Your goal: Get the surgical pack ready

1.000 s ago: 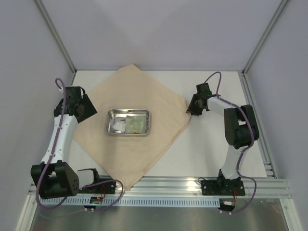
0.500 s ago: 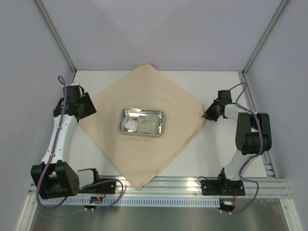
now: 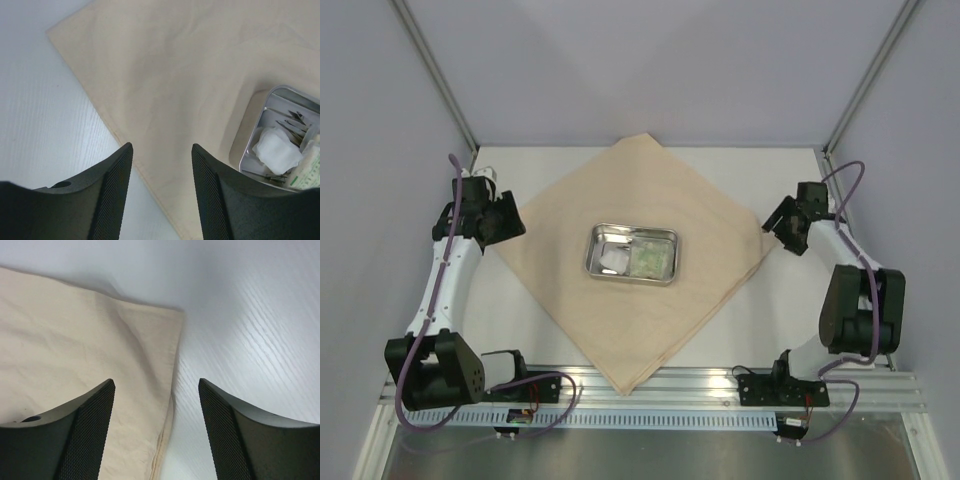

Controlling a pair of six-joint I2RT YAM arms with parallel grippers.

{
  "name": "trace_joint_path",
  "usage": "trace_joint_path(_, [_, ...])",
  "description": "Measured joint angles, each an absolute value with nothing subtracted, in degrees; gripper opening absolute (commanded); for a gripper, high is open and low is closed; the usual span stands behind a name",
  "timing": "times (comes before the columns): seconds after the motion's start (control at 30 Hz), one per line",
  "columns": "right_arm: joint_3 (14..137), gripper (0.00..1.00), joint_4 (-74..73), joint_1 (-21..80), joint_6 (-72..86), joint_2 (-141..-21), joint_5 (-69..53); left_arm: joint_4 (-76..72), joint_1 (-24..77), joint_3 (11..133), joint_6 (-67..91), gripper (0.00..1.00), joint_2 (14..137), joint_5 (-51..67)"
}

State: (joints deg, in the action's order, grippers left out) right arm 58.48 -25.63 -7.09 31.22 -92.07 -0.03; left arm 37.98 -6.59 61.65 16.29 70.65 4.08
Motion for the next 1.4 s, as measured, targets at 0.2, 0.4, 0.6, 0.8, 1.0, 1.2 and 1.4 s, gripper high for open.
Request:
trace_joint_path(0.2, [55.3,0.51,-26.5,8.8,30.0,-74.8,7.1,37.8,-6.6,61.6,14.3,0.61,70.7,4.0])
trace_joint_path(0.4, [54.5,0.36,-23.5,20.7,31.2,-81.1,-2.5,37.9,-6.6,61.6,13.5,0.61,70.6,4.0])
trace_joint_path(0.6, [54.5,0.35,-23.4,23.8,31.7,-89.5,-7.9,37.8,-6.6,61.6,13.0,0.61,69.6,4.0])
trace_joint_path(0.8, [54.5,0.34,-22.0,25.0,32.3,-89.7,-10.2,37.7,-6.6,61.5,12.9,0.61,68.6,4.1])
trace_joint_path(1.0, [56.6,0.35,-20.5,25.7,33.0,-92.1,-10.7,37.1,-6.6,60.7,12.9,0.61,68.5,4.4])
trace_joint_path(1.2, [59.9,0.31,-19.7,25.8,33.2,-98.0,-11.6,37.0,-6.6,60.4,12.6,0.61,68.5,4.5])
trace_joint_path(1.4, [60.8,0.17,-18.3,26.2,34.1,-100.1,-12.6,37.0,-6.6,60.4,12.6,0.61,68.5,4.5])
